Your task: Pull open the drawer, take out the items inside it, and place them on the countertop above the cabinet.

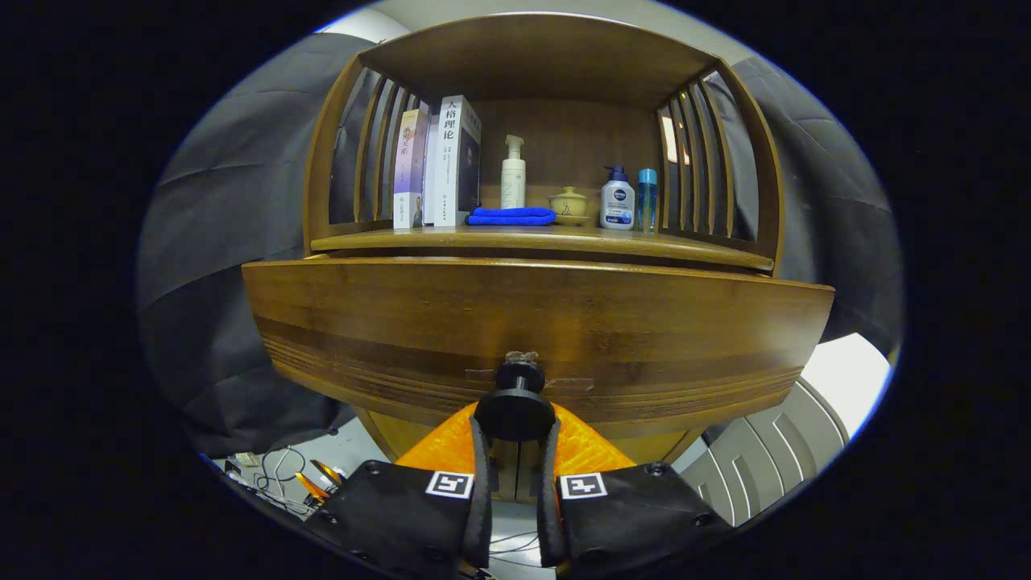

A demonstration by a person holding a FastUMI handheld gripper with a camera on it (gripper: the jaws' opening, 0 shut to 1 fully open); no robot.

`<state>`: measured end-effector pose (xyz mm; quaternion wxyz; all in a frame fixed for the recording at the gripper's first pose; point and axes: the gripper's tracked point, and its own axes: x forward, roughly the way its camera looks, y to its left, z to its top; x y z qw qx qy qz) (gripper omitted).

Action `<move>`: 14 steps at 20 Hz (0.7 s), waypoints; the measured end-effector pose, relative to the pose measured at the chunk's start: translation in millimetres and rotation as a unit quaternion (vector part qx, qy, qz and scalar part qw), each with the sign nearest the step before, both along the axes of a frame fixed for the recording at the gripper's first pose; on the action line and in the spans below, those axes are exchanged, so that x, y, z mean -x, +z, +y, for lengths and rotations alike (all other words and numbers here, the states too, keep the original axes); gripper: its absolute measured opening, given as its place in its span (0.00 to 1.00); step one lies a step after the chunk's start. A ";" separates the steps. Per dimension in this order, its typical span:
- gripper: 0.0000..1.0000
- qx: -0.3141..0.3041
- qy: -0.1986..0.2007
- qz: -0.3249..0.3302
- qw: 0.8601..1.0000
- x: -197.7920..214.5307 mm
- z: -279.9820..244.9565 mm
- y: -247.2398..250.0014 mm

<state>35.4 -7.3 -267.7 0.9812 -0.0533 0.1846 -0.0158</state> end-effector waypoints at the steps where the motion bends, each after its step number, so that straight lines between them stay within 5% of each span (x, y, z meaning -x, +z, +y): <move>1: 0.25 0.005 0.004 0.000 1.000 4.0 0.4 0.4; 6: 0.25 0.004 0.025 0.033 0.999 38.6 2.9 -24.4; 7: 0.16 -0.022 0.042 0.051 0.998 59.2 17.4 -38.7; 8: 0.08 -0.013 0.054 0.044 0.997 72.6 28.6 -39.8; 10: 0.07 0.052 0.087 -0.009 0.995 72.9 29.0 -20.4; 13: 0.06 0.074 0.067 -0.066 0.993 60.8 29.9 15.3; 14: 0.13 0.070 0.054 -0.066 0.994 58.4 27.1 20.9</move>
